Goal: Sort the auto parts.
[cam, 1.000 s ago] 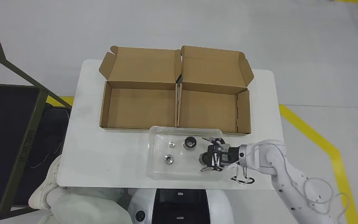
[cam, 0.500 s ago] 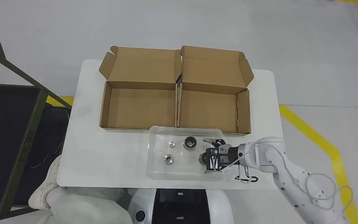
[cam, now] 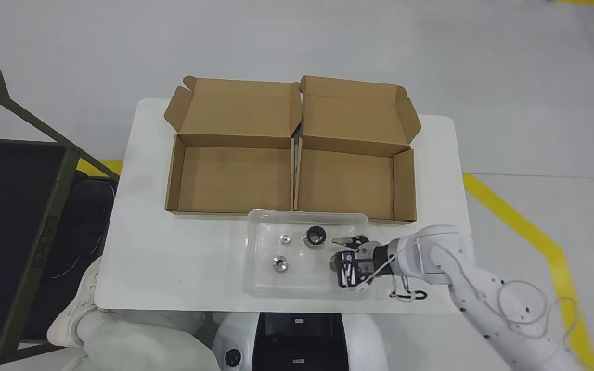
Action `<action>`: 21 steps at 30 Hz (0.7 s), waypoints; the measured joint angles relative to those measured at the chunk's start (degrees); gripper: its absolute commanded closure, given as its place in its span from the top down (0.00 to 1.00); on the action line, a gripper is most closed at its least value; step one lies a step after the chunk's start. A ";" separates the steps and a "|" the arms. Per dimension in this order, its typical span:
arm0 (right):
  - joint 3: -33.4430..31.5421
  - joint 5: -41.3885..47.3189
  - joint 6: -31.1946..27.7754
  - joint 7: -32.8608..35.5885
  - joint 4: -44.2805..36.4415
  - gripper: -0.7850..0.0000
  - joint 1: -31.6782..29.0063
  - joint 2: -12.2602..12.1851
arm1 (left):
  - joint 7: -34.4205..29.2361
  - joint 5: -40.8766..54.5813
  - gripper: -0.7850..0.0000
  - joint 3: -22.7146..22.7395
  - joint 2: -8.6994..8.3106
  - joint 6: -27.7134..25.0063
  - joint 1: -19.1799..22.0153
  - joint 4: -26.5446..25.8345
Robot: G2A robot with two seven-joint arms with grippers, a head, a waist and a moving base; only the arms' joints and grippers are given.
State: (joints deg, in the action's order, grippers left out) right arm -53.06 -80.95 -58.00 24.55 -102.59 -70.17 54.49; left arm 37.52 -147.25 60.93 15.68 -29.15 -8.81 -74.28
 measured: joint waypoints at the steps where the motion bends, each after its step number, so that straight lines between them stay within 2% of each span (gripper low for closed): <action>1: 0.47 0.03 0.00 0.31 0.10 0.85 0.28 -0.02 | 0.00 0.00 1.00 0.00 0.00 0.00 0.00 0.00; 11: 5.05 0.58 0.00 4.96 1.22 0.83 3.99 0.13 | 0.00 0.00 1.00 0.00 0.00 0.00 0.00 0.00; 15: 5.79 0.91 0.07 6.54 1.86 0.77 5.12 0.34 | 0.00 0.00 1.00 0.00 0.00 0.00 0.00 0.00; 17: 6.10 1.08 0.21 7.11 2.17 0.71 5.47 0.46 | 0.00 0.00 1.00 0.00 0.00 0.00 0.00 0.00; 19: 6.39 1.13 0.30 7.63 2.34 0.49 5.72 0.55 | 0.00 0.00 1.00 0.00 0.00 0.00 0.00 0.00; 20: 6.55 1.20 0.35 7.89 2.39 0.45 5.87 0.61 | 0.00 0.00 1.00 0.00 0.00 0.00 0.00 0.00; 21: 6.67 1.21 0.35 8.08 2.38 0.34 5.98 0.64 | 0.00 0.00 1.00 0.00 0.00 0.00 0.00 0.00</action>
State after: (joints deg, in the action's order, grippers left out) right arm -46.39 -79.74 -57.65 32.63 -100.20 -64.19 55.13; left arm 37.52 -147.25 60.93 15.68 -29.15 -8.81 -74.28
